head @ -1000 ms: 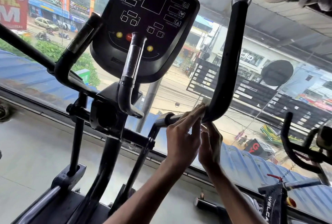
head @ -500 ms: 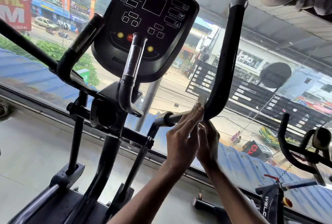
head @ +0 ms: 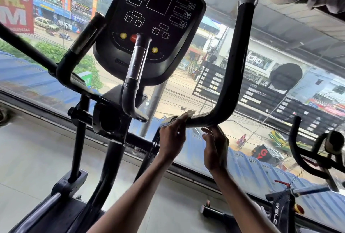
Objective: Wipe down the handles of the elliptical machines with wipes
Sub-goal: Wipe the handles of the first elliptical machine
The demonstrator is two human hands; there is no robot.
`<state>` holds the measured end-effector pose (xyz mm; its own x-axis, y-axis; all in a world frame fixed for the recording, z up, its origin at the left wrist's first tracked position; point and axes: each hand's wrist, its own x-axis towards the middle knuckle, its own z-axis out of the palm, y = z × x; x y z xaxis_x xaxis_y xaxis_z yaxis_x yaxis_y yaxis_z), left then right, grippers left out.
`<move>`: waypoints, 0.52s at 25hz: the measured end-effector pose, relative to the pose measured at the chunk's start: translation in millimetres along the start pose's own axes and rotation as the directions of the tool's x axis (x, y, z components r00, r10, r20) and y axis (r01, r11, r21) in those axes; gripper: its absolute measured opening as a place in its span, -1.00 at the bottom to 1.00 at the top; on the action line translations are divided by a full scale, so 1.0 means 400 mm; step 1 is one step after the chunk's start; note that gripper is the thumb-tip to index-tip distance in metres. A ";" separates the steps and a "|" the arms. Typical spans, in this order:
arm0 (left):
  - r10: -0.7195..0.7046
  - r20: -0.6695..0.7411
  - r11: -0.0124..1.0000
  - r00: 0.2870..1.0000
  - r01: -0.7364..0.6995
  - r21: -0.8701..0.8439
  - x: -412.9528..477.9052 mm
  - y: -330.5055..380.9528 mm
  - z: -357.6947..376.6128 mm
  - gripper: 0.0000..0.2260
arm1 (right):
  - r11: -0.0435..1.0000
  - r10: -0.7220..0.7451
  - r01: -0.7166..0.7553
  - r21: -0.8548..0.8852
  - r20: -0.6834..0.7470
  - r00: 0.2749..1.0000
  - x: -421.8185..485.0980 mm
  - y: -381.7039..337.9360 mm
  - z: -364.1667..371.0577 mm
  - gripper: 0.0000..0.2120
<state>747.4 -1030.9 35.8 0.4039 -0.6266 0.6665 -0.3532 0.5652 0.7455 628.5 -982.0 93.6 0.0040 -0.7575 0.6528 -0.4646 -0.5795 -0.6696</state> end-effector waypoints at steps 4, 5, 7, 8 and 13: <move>-0.192 0.045 0.959 0.980 0.178 0.219 0.006 -0.109 0.048 -0.72 | 1.000 -0.004 0.004 -0.013 0.019 1.000 0.005 -0.003 -0.002 -0.70; -0.221 0.051 0.950 0.974 0.203 0.237 0.008 -0.113 0.053 -0.71 | 1.000 -0.002 0.002 -0.012 0.029 1.000 0.006 0.000 -0.004 -0.70; -0.268 0.026 0.938 0.963 0.255 0.234 0.008 -0.094 0.059 -0.70 | 1.000 -0.003 0.004 -0.019 0.025 1.000 0.002 0.005 -0.009 -0.66; -0.296 0.002 0.936 0.955 0.290 0.202 0.008 -0.078 0.060 -0.70 | 1.000 -0.002 0.003 -0.022 0.027 1.000 0.000 0.004 -0.009 -0.63; -0.291 -0.135 0.956 0.947 0.281 -0.089 -0.027 0.123 0.012 -0.77 | 1.000 -0.001 0.002 -0.024 0.025 1.000 0.000 0.002 -0.003 -0.56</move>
<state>721.7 -998.7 65.2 0.5991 -0.6856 0.4135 -0.1493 0.4118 0.8990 626.9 -982.2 93.3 0.0263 -0.7640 0.6447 -0.4859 -0.5734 -0.6596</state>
